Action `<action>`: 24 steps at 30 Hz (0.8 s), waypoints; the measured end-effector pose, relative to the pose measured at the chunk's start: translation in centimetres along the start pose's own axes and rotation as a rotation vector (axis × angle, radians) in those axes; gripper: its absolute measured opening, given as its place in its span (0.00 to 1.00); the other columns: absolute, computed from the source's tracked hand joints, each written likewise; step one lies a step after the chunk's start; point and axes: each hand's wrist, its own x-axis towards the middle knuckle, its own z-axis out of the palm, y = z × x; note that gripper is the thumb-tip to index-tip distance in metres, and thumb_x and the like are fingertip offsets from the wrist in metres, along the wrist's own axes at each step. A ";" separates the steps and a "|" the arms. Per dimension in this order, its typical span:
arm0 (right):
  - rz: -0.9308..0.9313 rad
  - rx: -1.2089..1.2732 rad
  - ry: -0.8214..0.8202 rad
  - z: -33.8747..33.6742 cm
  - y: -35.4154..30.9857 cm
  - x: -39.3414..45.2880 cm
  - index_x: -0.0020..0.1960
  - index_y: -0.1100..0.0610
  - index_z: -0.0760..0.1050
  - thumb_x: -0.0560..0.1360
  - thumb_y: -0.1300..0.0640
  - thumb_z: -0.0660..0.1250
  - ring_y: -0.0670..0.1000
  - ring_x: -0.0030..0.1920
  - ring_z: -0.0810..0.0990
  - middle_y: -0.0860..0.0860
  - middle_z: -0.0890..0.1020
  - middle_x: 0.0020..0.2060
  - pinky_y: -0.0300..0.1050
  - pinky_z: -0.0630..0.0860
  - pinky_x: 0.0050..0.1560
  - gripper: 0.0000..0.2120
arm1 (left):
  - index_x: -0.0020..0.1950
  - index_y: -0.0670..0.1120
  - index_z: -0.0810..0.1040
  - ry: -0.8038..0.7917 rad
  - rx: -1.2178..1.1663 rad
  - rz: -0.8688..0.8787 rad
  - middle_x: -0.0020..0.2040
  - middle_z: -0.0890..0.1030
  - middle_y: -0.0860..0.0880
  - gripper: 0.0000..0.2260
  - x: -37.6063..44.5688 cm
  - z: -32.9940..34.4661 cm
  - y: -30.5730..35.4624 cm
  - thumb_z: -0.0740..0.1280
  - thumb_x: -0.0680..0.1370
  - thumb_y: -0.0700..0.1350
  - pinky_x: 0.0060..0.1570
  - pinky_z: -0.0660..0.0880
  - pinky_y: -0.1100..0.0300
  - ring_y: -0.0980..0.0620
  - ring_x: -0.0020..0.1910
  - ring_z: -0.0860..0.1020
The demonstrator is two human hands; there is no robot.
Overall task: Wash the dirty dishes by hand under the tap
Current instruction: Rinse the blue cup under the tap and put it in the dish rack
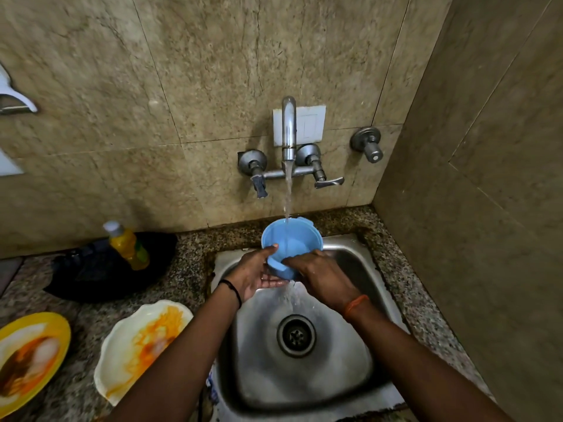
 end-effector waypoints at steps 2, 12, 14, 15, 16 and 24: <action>-0.026 -0.104 -0.060 -0.3 -0.3 0.2 0.66 0.51 0.75 0.70 0.69 0.66 0.55 0.57 0.80 0.51 0.84 0.54 0.50 0.73 0.64 0.27 | 0.61 0.37 0.74 0.030 -0.093 0.034 0.51 0.82 0.35 0.16 -0.1 -0.1 -0.2 0.66 0.78 0.45 0.52 0.79 0.44 0.38 0.47 0.82; 0.053 -0.180 0.061 -2.3 0.9 0.1 0.66 0.50 0.74 0.76 0.57 0.63 0.55 0.76 0.59 0.51 0.70 0.71 0.62 0.52 0.76 0.19 | 0.63 0.42 0.70 0.126 -0.380 0.127 0.52 0.80 0.38 0.15 -0.3 -1.4 -1.3 0.64 0.77 0.41 0.47 0.80 0.49 0.39 0.49 0.81; 0.047 -0.185 0.037 -2.4 0.9 0.1 0.66 0.49 0.74 0.75 0.57 0.64 0.55 0.76 0.58 0.51 0.68 0.72 0.61 0.52 0.76 0.19 | 0.63 0.41 0.70 0.120 -0.355 0.095 0.54 0.79 0.37 0.16 -0.6 -1.8 -1.6 0.64 0.76 0.42 0.45 0.82 0.49 0.38 0.50 0.80; 0.042 -0.197 0.026 -2.3 0.8 0.1 0.65 0.49 0.75 0.75 0.57 0.64 0.55 0.76 0.58 0.51 0.68 0.72 0.61 0.52 0.76 0.19 | 0.63 0.41 0.70 0.122 -0.313 0.075 0.56 0.78 0.37 0.16 -0.8 -2.1 -1.7 0.64 0.76 0.42 0.43 0.82 0.49 0.38 0.49 0.80; 0.034 -0.199 0.015 -2.2 0.7 0.0 0.65 0.49 0.76 0.74 0.57 0.66 0.56 0.76 0.58 0.52 0.68 0.72 0.60 0.52 0.76 0.19 | 0.63 0.41 0.70 0.127 -0.253 0.062 0.57 0.77 0.37 0.16 -1.0 -2.4 -1.7 0.64 0.76 0.42 0.41 0.83 0.50 0.38 0.49 0.80; -0.001 -0.221 0.025 -1.6 -0.1 0.8 0.66 0.52 0.74 0.74 0.55 0.66 0.56 0.75 0.62 0.54 0.72 0.70 0.56 0.52 0.78 0.20 | 0.56 0.43 0.73 0.201 -0.102 0.124 0.51 0.79 0.38 0.11 -1.4 -3.1 0.4 0.64 0.78 0.47 0.33 0.82 0.52 0.39 0.44 0.80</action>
